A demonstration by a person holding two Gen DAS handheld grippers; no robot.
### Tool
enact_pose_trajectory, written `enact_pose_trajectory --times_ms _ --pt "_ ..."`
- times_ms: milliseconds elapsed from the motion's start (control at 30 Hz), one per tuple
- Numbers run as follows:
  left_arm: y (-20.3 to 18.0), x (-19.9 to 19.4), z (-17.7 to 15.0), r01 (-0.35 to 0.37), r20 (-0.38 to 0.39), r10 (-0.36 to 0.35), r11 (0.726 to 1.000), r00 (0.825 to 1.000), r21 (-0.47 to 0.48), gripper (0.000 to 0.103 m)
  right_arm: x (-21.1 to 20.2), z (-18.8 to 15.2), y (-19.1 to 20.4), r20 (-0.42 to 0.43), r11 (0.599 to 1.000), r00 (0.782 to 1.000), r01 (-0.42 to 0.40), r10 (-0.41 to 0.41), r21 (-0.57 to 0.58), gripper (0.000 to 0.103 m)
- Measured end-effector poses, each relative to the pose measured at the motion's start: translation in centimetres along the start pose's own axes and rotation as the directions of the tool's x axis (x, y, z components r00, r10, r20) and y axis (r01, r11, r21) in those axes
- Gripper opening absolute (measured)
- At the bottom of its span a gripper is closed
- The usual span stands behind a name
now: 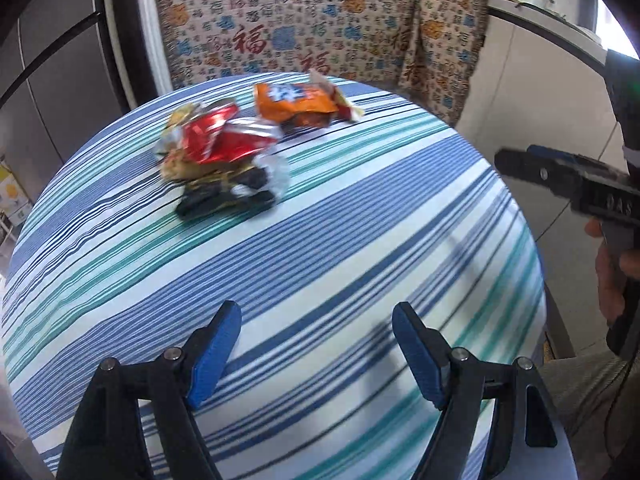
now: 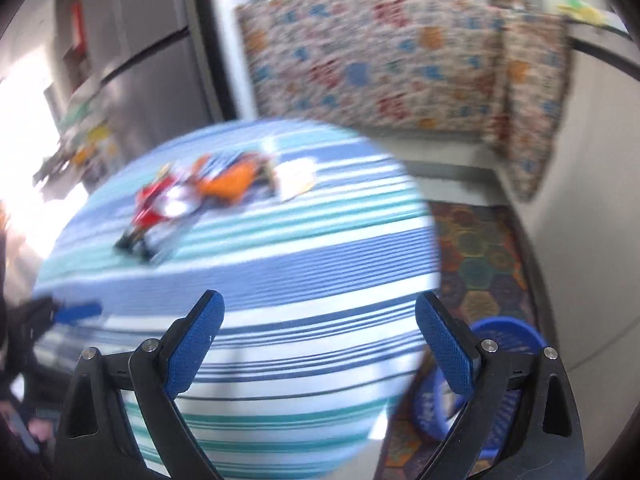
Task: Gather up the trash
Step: 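Return both open tools to the table above the remaining trash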
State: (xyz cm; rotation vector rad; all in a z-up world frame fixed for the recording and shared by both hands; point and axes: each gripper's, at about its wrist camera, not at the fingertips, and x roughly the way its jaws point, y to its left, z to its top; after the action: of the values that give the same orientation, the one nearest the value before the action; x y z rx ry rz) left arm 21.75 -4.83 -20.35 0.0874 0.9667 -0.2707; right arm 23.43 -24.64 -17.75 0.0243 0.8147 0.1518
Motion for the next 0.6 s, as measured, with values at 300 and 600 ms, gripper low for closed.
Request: enact_pose_trajectory --times_ms 300,600 --pt "5.6 2.3 1.6 0.013 -0.012 -0.012 0.998 1.000 0.058 0.085 6.4 -0.6 5.8 -0.165 0.994 0.985 -0.063 0.049 -0.084 0.097" --pt "7.9 4.6 5.3 0.146 0.000 -0.149 0.973 0.989 0.181 0.087 7.0 -1.3 6.0 -0.171 0.989 0.985 -0.028 0.003 -0.144 0.099"
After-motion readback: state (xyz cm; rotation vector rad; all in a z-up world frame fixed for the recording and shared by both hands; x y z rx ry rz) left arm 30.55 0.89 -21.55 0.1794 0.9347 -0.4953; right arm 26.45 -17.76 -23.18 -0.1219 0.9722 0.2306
